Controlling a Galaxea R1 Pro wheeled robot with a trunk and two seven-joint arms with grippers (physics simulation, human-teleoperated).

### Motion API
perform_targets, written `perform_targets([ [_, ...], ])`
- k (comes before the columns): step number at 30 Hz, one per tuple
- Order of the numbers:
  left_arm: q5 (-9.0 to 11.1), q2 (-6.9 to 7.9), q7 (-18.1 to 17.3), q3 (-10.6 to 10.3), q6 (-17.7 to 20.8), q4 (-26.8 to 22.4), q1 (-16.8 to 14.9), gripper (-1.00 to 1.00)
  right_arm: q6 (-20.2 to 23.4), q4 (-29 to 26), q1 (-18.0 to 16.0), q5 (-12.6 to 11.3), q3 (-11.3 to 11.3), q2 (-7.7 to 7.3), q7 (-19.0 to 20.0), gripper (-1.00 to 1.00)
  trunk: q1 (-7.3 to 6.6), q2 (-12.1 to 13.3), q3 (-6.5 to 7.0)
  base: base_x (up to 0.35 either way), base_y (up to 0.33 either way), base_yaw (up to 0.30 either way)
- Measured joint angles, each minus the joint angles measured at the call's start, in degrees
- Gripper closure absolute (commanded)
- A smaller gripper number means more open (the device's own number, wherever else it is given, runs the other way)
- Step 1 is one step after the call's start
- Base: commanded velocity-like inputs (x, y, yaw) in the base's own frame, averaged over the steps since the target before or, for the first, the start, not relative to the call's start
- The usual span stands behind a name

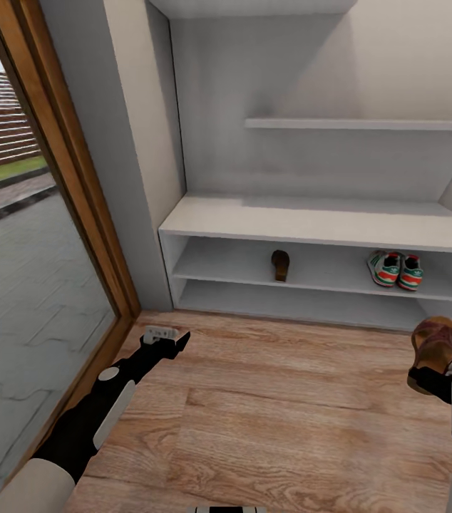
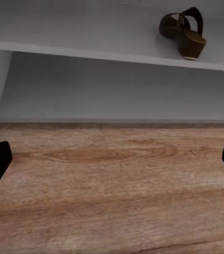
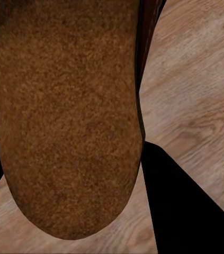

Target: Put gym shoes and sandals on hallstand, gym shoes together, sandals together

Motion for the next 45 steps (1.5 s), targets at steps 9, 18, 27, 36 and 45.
perform_targets([
  [9, -0.16, 0.09, -0.02, -0.08, -0.13, 0.10, 0.00, -1.00, -0.17, 3.08, -0.01, 0.56, 16.07, 2.53, 0.57, 1.00, 0.00, 0.00, 0.00, 0.000, 0.000, 0.000],
  [18, -0.21, 0.92, -0.11, -0.10, -0.18, 0.49, 0.00, -1.00, -0.13, 3.27, -0.01, -1.06, 34.81, 3.88, 0.14, 1.00, 0.00, 0.00, 0.00, 0.000, 0.000, 0.000],
  [27, -0.79, 1.26, -1.44, 0.21, -1.52, 1.08, 2.56, -1.00, -1.68, 3.92, -0.11, -1.18, 36.59, 6.99, -0.09, 1.00, 0.00, 0.00, 0.00, 0.000, 0.000, 0.000],
  [36, 0.41, 1.89, -1.84, 2.84, -0.32, 0.58, 4.20, -1.00, -0.91, 2.31, 0.15, -1.06, 36.55, 8.57, -0.13, 1.00, 0.00, 0.00, 0.00, 0.000, 0.000, 0.000],
  [45, -0.63, 4.79, -4.71, 2.68, -2.19, 0.62, 4.26, -1.00, -0.88, 2.55, 0.08, -1.14, 36.74, 10.23, -0.15, 1.00, 0.00, 0.00, 0.00, 0.000, 0.000, 0.000],
])
